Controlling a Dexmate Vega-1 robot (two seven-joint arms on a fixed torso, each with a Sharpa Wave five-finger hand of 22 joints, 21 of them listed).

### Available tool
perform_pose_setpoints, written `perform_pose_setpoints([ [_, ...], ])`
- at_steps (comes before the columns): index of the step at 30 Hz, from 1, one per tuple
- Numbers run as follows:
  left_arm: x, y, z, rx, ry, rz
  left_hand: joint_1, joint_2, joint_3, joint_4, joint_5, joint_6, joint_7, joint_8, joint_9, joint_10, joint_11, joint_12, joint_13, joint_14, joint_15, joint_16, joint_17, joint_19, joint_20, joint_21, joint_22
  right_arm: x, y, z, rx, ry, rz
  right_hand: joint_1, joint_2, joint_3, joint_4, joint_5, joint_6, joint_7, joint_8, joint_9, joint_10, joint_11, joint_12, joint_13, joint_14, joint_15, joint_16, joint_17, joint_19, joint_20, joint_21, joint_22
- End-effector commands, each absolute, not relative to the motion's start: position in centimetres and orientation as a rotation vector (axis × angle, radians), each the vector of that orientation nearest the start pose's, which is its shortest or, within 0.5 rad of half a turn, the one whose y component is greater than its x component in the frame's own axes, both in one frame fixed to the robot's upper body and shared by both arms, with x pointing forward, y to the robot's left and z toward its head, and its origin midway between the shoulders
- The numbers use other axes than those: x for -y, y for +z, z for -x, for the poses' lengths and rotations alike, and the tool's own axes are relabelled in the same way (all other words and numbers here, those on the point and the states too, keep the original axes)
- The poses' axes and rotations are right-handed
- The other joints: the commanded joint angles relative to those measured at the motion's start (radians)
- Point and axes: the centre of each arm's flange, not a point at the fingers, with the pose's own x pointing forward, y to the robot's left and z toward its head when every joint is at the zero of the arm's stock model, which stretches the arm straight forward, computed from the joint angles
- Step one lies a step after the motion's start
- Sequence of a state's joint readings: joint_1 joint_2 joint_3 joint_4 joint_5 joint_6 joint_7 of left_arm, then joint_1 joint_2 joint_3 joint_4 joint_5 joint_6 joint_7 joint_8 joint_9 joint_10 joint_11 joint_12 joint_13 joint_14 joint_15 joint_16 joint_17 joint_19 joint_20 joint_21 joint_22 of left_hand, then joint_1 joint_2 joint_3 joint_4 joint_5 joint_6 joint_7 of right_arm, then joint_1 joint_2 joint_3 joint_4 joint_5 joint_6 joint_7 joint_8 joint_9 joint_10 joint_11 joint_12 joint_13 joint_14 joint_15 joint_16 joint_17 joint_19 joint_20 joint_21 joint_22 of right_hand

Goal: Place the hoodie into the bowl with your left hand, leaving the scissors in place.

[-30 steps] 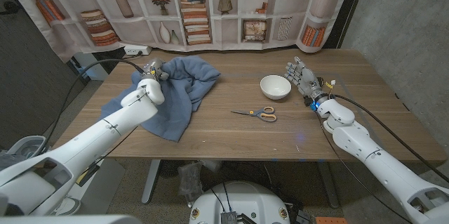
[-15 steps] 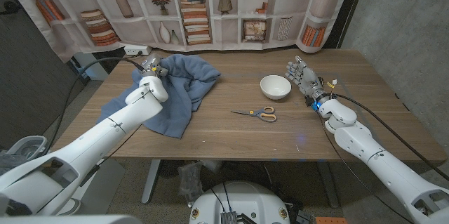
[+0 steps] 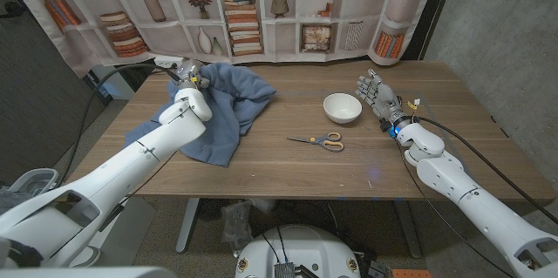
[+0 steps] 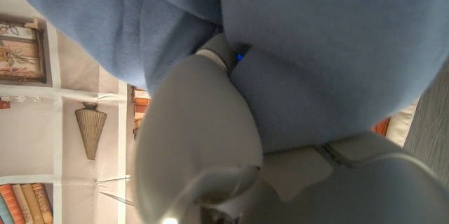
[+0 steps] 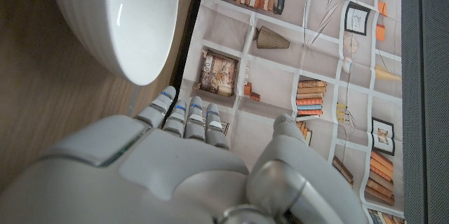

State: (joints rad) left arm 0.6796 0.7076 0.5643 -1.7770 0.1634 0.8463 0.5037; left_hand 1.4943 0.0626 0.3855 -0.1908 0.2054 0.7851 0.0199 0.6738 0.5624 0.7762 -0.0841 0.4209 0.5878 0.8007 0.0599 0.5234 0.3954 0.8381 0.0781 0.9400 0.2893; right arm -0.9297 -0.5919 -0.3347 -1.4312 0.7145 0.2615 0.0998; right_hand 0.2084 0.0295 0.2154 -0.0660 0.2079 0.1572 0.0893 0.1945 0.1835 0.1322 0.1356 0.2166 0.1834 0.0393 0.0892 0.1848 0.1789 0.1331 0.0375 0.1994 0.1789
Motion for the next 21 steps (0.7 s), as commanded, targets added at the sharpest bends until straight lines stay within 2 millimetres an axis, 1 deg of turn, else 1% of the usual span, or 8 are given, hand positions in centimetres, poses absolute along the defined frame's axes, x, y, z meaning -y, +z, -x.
perform_pose_setpoints([
  [1,-31.1,9.2,-59.1,0.379,0.697,-0.947,-0.035,0.022,0.066,0.056,0.009,0.039,0.040,0.007,0.007,0.011,0.000,-0.003,0.010,0.321,-0.262,0.111,0.384,0.181,-0.291,0.012,-0.005,29.9,-3.2,-62.3,0.598,0.288,-0.037,0.004,0.003,0.002,-0.005,-0.004,0.004,0.002,0.000,0.004,0.008,0.003,0.000,0.005,0.009,0.006,0.002,0.003,0.003,0.005,0.003,0.005],
  [9,-31.3,9.7,-58.4,0.398,0.721,-0.929,-0.055,0.023,0.079,0.065,0.006,0.031,0.018,0.013,0.021,0.014,-0.006,-0.010,0.026,0.326,-0.262,0.103,0.390,0.179,-0.291,0.029,-0.015,29.9,-3.1,-62.1,0.602,0.286,-0.032,0.003,0.003,0.002,-0.006,-0.004,0.004,0.002,0.000,0.004,0.008,0.003,0.000,0.005,0.009,0.006,0.002,0.003,0.004,0.004,0.003,0.005],
  [17,-31.3,10.2,-57.9,0.413,0.732,-0.931,-0.066,0.019,0.091,0.065,0.004,0.035,0.015,0.014,0.017,0.017,-0.008,-0.017,0.039,0.330,-0.263,0.095,0.396,0.176,-0.292,0.042,-0.024,30.0,-3.1,-62.1,0.602,0.287,-0.038,0.003,0.004,0.002,-0.007,-0.004,0.005,0.002,0.000,0.004,0.010,0.003,0.001,0.005,0.009,0.007,0.002,0.003,0.003,0.003,0.003,0.005],
  [21,-31.1,10.5,-57.6,0.421,0.733,-0.936,-0.070,0.015,0.097,0.063,0.003,0.043,0.015,0.013,0.009,0.023,-0.014,-0.018,0.045,0.328,-0.266,0.090,0.399,0.172,-0.292,0.046,-0.031,30.0,-3.1,-62.1,0.603,0.287,-0.039,0.003,0.004,0.002,-0.007,-0.005,0.004,0.001,0.000,0.004,0.010,0.003,0.001,0.005,0.009,0.006,0.002,0.003,0.004,0.004,0.003,0.005],
])
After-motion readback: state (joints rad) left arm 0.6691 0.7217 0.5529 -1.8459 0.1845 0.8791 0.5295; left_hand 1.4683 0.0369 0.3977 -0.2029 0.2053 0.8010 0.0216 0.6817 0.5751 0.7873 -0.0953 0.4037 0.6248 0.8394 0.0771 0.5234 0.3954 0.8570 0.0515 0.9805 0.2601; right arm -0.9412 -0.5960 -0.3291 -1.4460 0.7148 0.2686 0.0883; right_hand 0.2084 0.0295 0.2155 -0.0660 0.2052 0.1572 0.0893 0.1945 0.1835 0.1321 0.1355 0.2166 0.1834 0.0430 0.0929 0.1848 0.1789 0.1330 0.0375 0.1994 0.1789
